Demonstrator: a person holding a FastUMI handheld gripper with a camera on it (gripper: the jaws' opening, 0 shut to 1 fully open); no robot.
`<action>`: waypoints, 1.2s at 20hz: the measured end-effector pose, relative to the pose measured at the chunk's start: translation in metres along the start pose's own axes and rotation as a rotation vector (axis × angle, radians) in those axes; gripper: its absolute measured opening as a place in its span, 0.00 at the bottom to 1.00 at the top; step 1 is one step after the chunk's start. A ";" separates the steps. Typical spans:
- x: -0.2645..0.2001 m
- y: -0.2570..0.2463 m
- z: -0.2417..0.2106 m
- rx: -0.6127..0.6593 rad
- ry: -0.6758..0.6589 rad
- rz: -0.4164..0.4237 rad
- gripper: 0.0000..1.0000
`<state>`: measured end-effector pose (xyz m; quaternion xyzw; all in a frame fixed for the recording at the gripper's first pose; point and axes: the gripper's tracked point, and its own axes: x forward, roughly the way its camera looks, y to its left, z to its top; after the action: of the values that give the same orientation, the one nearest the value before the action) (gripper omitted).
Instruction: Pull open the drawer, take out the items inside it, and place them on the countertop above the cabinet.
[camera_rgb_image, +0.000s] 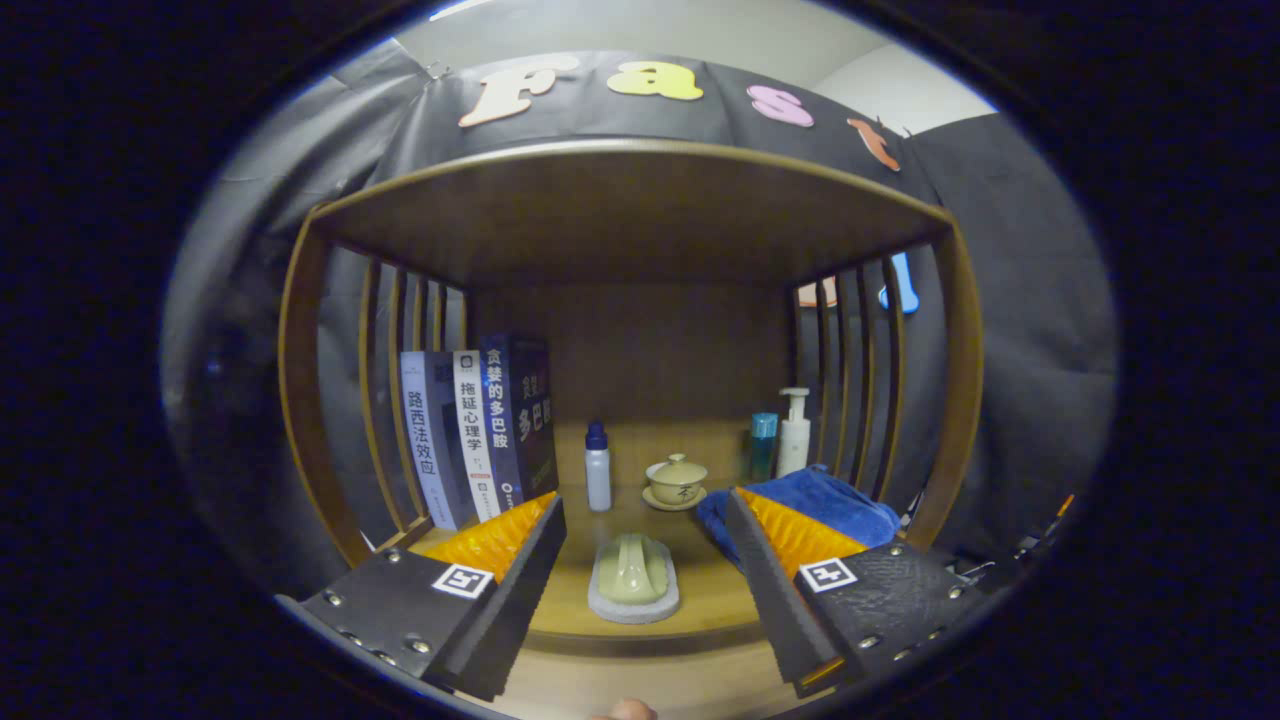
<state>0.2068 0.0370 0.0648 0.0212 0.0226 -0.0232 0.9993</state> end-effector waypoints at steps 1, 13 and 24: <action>-0.012 -0.002 0.001 -0.001 -0.015 -0.006 0.96; -0.121 -0.020 -0.044 0.043 -0.081 -0.035 0.96; -0.174 -0.041 -0.125 0.101 0.048 -0.062 0.97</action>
<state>0.0253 0.0095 -0.0540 0.0713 0.0459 -0.0547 0.9949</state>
